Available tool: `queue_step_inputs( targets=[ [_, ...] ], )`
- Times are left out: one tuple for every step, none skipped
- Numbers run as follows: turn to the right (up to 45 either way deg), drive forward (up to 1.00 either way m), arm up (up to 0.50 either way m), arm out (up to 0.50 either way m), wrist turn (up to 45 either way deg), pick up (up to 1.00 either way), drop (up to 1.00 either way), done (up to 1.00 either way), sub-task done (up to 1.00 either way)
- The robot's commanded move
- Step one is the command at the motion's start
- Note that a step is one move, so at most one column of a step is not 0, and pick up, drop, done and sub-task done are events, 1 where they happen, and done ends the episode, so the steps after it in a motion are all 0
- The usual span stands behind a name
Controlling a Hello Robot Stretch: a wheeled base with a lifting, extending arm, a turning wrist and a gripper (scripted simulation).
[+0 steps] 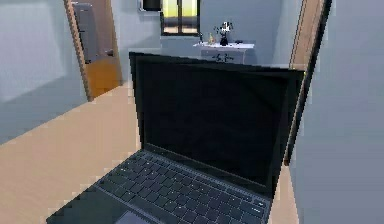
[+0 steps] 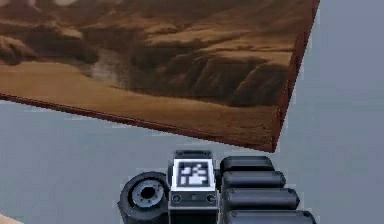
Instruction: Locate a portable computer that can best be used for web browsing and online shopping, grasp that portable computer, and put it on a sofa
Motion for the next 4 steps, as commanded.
queue_step_inputs(
  targets=[
    [-45.0, 0.00, 0.00, 0.00, 0.0, 0.00, 0.00, 0.00, 0.00],
    [-45.0, 0.00, 0.00, 0.00, 0.0, 0.00, 0.00, 0.00, 0.00],
    [-45.0, 0.00, 0.00, 0.00, 0.0, 0.00, 0.00, 0.00, 0.00],
    [-6.0, 0.00, 0.00, 0.00, 0.0, 0.00, 0.00, 0.00, 0.00]
  ],
)
